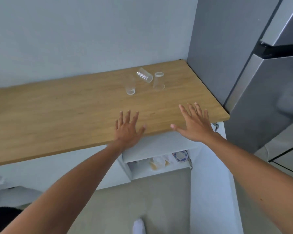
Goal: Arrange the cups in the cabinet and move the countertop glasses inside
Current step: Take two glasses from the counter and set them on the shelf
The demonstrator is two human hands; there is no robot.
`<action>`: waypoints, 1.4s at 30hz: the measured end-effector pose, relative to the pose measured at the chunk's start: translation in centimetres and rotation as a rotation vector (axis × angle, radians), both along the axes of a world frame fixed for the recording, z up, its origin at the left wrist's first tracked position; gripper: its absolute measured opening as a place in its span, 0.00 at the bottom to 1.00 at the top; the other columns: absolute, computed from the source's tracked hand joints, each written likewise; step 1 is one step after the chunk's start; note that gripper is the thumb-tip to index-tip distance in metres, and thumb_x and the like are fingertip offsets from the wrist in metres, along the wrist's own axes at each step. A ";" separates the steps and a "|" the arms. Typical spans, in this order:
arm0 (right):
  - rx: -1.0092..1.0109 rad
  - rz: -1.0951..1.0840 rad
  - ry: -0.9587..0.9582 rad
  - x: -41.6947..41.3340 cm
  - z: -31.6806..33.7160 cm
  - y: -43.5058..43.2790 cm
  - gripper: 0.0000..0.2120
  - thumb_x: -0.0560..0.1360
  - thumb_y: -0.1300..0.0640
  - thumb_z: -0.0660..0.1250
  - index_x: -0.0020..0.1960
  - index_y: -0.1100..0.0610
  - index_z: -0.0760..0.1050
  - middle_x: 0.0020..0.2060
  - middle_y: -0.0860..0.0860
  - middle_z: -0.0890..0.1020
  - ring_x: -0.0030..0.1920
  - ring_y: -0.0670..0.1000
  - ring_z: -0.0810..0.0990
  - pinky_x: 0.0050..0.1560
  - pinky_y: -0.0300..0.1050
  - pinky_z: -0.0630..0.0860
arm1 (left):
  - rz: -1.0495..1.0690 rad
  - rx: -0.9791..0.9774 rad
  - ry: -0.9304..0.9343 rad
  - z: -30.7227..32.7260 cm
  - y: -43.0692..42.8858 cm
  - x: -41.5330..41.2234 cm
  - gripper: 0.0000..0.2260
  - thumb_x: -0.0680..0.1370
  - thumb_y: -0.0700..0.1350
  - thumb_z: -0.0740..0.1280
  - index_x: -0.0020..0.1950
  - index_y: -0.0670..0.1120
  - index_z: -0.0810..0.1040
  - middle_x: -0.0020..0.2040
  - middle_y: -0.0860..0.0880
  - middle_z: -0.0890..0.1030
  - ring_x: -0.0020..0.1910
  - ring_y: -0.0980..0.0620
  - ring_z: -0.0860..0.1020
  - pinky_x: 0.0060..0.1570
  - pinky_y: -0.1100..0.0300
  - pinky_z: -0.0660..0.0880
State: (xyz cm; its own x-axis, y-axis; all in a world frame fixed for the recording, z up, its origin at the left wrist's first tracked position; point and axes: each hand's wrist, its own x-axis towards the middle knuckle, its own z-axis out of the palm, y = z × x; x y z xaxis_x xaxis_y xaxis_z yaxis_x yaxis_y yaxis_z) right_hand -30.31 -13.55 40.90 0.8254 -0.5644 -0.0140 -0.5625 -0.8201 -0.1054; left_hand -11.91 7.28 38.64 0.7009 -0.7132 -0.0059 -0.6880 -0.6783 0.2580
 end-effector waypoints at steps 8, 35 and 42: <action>0.015 -0.037 -0.013 10.0 2.3 -3.9 0.45 0.72 0.24 0.50 0.80 0.46 0.40 0.81 0.54 0.48 0.79 0.57 0.38 0.75 0.65 0.43 | -0.020 -0.046 -0.016 3.0 -5.1 10.6 0.32 0.79 0.66 0.53 0.80 0.57 0.49 0.82 0.46 0.48 0.79 0.41 0.40 0.76 0.41 0.44; 0.028 0.310 0.080 30.6 -0.5 -20.8 0.54 0.66 0.29 0.68 0.79 0.46 0.43 0.77 0.53 0.59 0.77 0.57 0.55 0.73 0.62 0.59 | 0.247 -0.447 0.282 -3.4 -15.9 25.5 0.47 0.69 0.67 0.71 0.78 0.49 0.54 0.73 0.45 0.69 0.73 0.43 0.66 0.70 0.40 0.64; 0.048 0.355 0.089 31.5 -0.7 -21.4 0.49 0.63 0.35 0.76 0.76 0.46 0.56 0.72 0.51 0.69 0.71 0.57 0.67 0.67 0.59 0.67 | 0.177 -0.567 0.433 -4.0 -15.9 25.8 0.40 0.68 0.61 0.76 0.73 0.50 0.61 0.65 0.47 0.77 0.63 0.51 0.75 0.60 0.55 0.73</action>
